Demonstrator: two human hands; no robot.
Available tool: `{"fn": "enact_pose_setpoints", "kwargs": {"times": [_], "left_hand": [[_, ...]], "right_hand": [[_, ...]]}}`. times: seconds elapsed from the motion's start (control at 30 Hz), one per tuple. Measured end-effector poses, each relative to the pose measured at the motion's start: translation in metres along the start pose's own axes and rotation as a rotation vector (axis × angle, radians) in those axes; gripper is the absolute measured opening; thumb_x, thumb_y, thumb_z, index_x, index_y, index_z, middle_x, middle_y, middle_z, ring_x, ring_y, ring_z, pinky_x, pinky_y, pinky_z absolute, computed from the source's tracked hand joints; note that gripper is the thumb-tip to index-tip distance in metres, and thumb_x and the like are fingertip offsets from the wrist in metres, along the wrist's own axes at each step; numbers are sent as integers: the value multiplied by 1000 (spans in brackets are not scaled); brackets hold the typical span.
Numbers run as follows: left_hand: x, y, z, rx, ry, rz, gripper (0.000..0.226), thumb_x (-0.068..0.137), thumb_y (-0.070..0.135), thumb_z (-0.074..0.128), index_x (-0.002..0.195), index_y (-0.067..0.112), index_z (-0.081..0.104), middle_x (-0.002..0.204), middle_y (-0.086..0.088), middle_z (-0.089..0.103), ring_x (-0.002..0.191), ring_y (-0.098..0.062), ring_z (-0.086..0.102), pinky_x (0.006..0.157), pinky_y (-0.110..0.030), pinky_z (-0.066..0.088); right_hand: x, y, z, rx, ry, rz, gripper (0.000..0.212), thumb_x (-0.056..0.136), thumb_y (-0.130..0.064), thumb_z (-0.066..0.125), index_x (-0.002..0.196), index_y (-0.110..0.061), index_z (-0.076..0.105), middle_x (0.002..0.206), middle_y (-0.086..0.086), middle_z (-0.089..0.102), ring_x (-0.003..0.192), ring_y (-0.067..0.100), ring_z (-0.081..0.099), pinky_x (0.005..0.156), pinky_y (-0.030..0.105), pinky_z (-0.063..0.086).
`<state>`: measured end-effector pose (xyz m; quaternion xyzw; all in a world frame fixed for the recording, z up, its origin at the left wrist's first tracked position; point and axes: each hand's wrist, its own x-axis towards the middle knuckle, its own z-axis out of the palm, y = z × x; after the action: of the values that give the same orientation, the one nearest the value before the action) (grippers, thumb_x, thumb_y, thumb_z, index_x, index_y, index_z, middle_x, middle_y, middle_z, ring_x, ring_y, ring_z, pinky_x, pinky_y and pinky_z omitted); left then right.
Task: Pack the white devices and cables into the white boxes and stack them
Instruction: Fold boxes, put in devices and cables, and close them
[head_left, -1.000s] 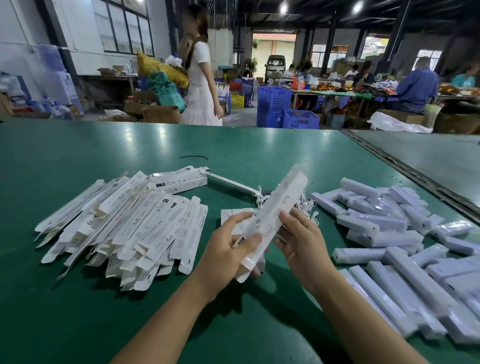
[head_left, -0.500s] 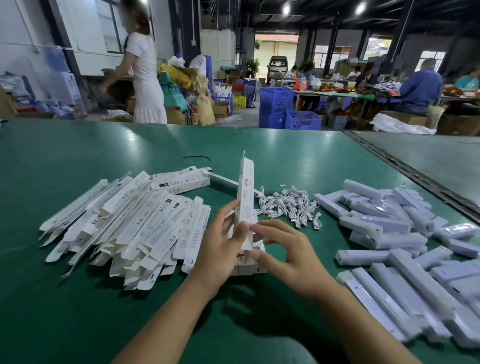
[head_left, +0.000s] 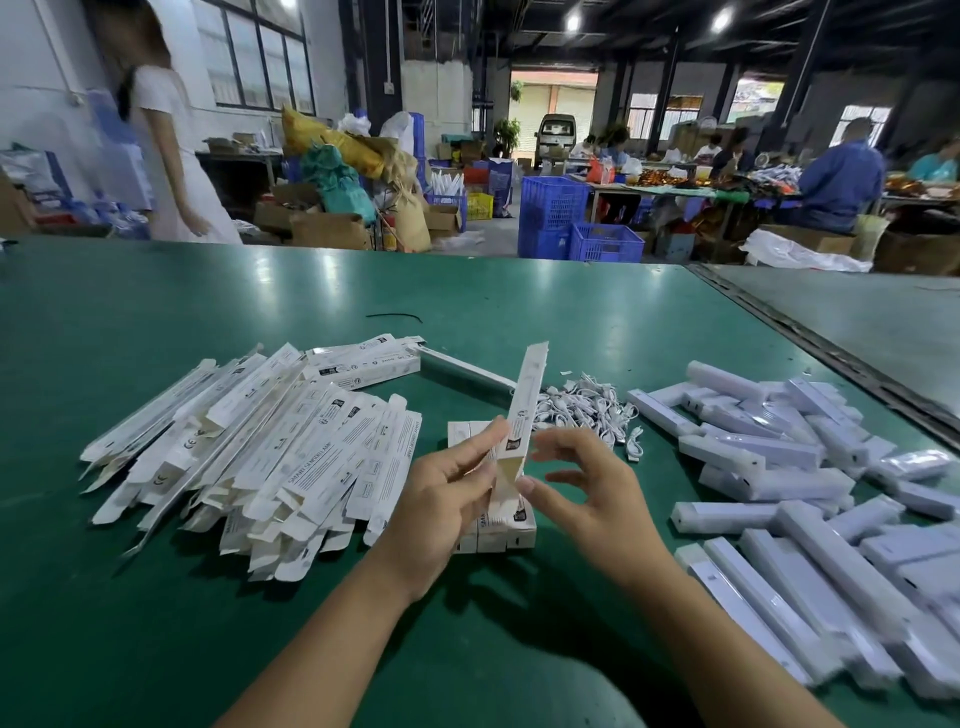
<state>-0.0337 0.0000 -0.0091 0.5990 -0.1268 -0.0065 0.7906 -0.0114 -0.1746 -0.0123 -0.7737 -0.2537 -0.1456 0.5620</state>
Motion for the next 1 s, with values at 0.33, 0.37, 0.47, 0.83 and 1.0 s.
{"fn": "enact_pose_setpoints", "kwargs": {"times": [0.33,0.37,0.47,0.83,1.0], "left_hand": [[-6,1,1,359,-51,135,36,97,-7,53,107,24,67,143,14,54,135,3,44,106,-17,41],[-6,0,2,376,-40,144,33,96,-6,55,103,25,65,142,15,55,134,2,46,105,-18,43],[-5,-1,2,444,-3,165,35,95,-1,60,94,34,62,137,17,59,123,0,57,97,-18,48],[-4,-8,5,457,76,155,39,95,8,63,111,42,55,122,18,64,95,-16,69,83,-30,58],[-6,-7,5,531,70,78,44,100,13,57,124,49,48,125,18,59,84,1,67,81,-14,48]], "right_hand": [[1,-4,-6,-112,-53,-105,33,84,-27,69,117,-33,66,104,-9,63,96,13,63,83,32,53],[0,-5,-6,-122,-55,-106,32,85,-28,68,117,-30,67,103,-6,63,96,12,63,83,31,52],[0,-5,-5,-165,-61,-107,33,86,-26,69,118,-19,70,102,-3,62,97,9,61,85,28,52],[2,5,-1,-173,-42,-156,28,80,8,73,103,-8,76,107,0,63,91,5,67,83,16,53],[2,10,6,-160,28,-81,39,76,5,79,103,-22,71,87,-17,68,78,3,68,75,14,53]]}}
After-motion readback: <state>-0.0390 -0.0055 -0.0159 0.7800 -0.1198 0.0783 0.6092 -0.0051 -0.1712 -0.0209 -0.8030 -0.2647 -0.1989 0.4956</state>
